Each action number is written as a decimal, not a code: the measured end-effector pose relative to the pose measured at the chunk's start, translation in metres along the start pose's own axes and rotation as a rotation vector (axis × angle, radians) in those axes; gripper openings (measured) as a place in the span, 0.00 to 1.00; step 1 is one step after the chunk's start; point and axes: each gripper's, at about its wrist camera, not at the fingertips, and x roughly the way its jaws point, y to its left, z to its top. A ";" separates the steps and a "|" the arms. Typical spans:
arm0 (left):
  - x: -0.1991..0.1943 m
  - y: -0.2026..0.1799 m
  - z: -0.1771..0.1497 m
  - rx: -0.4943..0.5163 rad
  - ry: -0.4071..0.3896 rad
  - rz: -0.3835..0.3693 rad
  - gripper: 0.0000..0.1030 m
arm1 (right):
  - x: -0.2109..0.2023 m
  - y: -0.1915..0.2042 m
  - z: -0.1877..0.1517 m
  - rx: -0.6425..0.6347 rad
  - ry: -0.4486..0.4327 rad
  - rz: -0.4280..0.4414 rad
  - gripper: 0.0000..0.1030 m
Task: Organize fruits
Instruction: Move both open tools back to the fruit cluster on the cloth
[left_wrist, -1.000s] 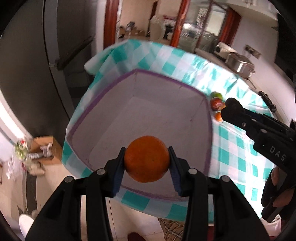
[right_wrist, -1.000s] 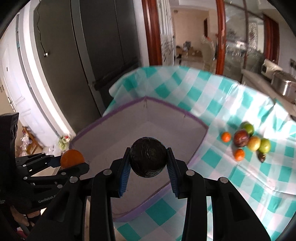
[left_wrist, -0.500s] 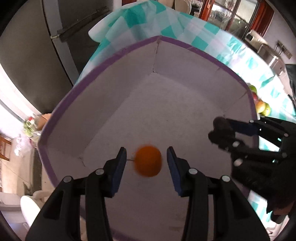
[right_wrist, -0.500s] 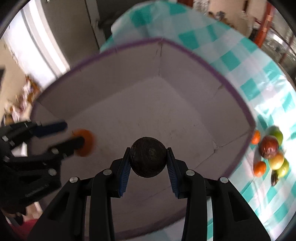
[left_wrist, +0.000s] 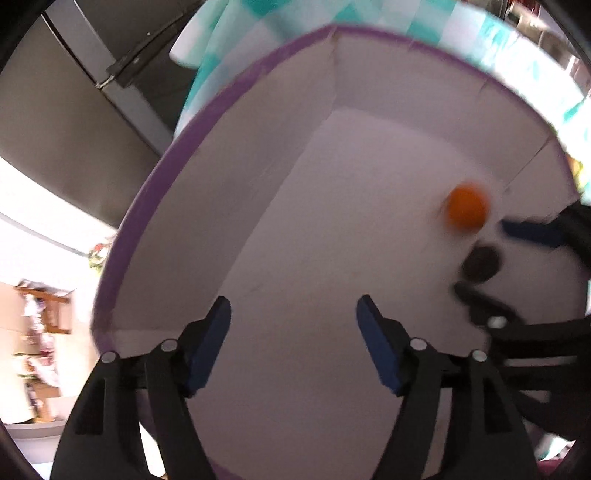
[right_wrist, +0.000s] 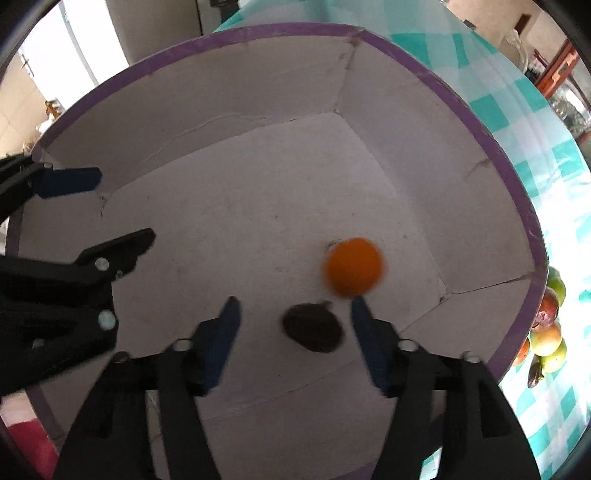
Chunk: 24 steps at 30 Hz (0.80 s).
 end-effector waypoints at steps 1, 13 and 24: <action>0.000 -0.001 -0.003 0.030 -0.001 0.000 0.68 | -0.001 0.004 -0.001 -0.008 -0.002 -0.004 0.65; -0.043 0.026 -0.037 -0.037 -0.118 -0.078 0.78 | -0.047 0.018 -0.009 0.051 -0.175 0.019 0.68; -0.126 -0.013 -0.026 0.003 -0.386 -0.078 0.98 | -0.147 -0.089 -0.122 0.570 -0.561 -0.034 0.71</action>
